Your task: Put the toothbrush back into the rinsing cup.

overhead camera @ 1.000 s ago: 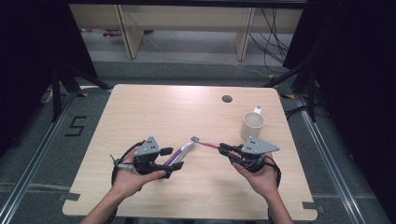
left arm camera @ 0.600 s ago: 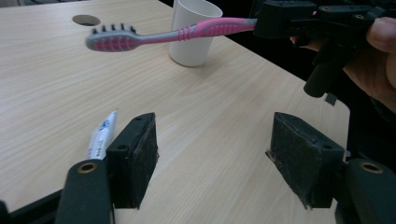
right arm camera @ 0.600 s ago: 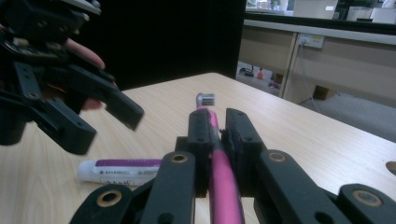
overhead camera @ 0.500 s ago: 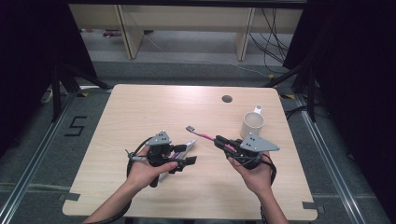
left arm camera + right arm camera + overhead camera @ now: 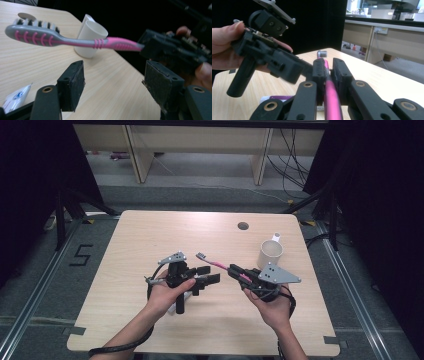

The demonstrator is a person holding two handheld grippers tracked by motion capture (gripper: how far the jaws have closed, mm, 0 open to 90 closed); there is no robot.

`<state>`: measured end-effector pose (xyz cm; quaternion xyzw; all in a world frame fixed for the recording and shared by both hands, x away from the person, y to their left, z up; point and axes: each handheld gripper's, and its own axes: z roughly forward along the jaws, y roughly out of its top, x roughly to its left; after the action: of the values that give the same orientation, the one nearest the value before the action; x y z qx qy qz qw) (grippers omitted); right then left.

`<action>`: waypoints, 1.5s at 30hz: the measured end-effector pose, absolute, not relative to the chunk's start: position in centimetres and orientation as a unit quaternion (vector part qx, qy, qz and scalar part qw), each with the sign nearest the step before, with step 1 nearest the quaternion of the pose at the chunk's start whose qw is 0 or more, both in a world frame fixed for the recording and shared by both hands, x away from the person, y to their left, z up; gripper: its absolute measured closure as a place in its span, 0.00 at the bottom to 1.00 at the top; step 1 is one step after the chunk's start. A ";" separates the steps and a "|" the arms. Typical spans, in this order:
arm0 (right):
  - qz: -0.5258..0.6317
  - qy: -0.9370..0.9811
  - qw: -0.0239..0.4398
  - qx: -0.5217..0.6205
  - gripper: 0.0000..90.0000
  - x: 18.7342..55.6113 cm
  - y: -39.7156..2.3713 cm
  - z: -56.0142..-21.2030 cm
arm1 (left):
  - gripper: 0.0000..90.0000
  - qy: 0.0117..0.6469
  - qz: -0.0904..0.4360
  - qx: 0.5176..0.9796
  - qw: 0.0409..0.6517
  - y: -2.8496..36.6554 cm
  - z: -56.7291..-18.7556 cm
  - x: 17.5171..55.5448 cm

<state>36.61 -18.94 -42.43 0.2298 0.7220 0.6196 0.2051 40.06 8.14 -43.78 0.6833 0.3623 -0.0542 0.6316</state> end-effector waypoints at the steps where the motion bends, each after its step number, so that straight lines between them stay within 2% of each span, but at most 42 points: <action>1: 0.620 0.720 0.206 0.233 0.90 36.6 -18.9 -42.4 | 0.35 0.359 -0.056 0.681 0.636 8.2 -43.7 40.1; 7: 0.630 0.718 0.186 0.233 0.90 36.3 -18.4 -42.5 | 0.36 0.350 -0.050 0.664 0.658 8.1 -42.9 40.1; 10: 0.632 0.714 0.204 0.223 0.90 36.5 -18.2 -42.6 | 0.40 0.350 -0.052 0.651 0.671 8.1 -42.5 40.1; 13: 0.624 0.722 0.190 0.232 0.90 36.3 -17.8 -42.8 | 0.46 0.352 -0.048 0.638 0.683 8.1 -42.2 40.1; 14: 0.622 0.726 0.184 0.228 0.90 36.2 -17.7 -42.8 | 0.50 0.351 -0.047 0.635 0.687 8.2 -42.1 40.1; 16: 0.626 0.720 0.207 0.217 0.90 36.5 -17.6 -42.9 | 0.58 0.349 -0.038 0.633 0.690 8.2 -41.8 40.1; 18: 0.622 0.724 0.202 0.220 0.90 36.4 -17.5 -43.0 | 0.67 0.347 -0.026 0.633 0.692 8.3 -41.7 40.1; 21: 0.618 0.727 0.196 0.225 0.90 36.2 -17.2 -43.2 | 0.75 0.339 -0.026 0.627 0.701 8.4 -41.3 40.0; 23: 0.614 0.730 0.206 0.221 0.90 36.3 -17.1 -43.3 | 0.80 0.332 -0.025 0.625 0.706 8.4 -41.1 39.9; 27: 0.603 0.740 0.186 0.231 0.90 36.3 -16.6 -43.6 | 0.86 0.320 -0.022 0.628 0.709 8.2 -40.6 39.7; 33: 0.589 0.755 0.178 0.228 0.89 36.5 -15.9 -43.9 | 0.89 0.299 0.002 0.650 0.699 7.8 -39.9 39.3; 36: 0.580 0.762 0.172 0.229 0.79 36.6 -15.5 -44.1 | 0.89 0.288 0.040 0.668 0.685 7.6 -39.5 39.1; 40: 0.566 0.766 0.197 0.233 0.63 36.6 -15.5 -44.2 | 0.89 0.278 0.087 0.690 0.662 7.7 -39.0 38.9; 45: 0.566 0.761 0.203 0.242 0.59 36.3 -15.5 -44.0 | 0.89 0.272 0.131 0.707 0.640 7.6 -39.0 38.6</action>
<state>36.33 -15.51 -44.00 0.2425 0.7614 0.5661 0.2025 38.62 7.57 -38.98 0.7070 0.2715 0.1306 0.6398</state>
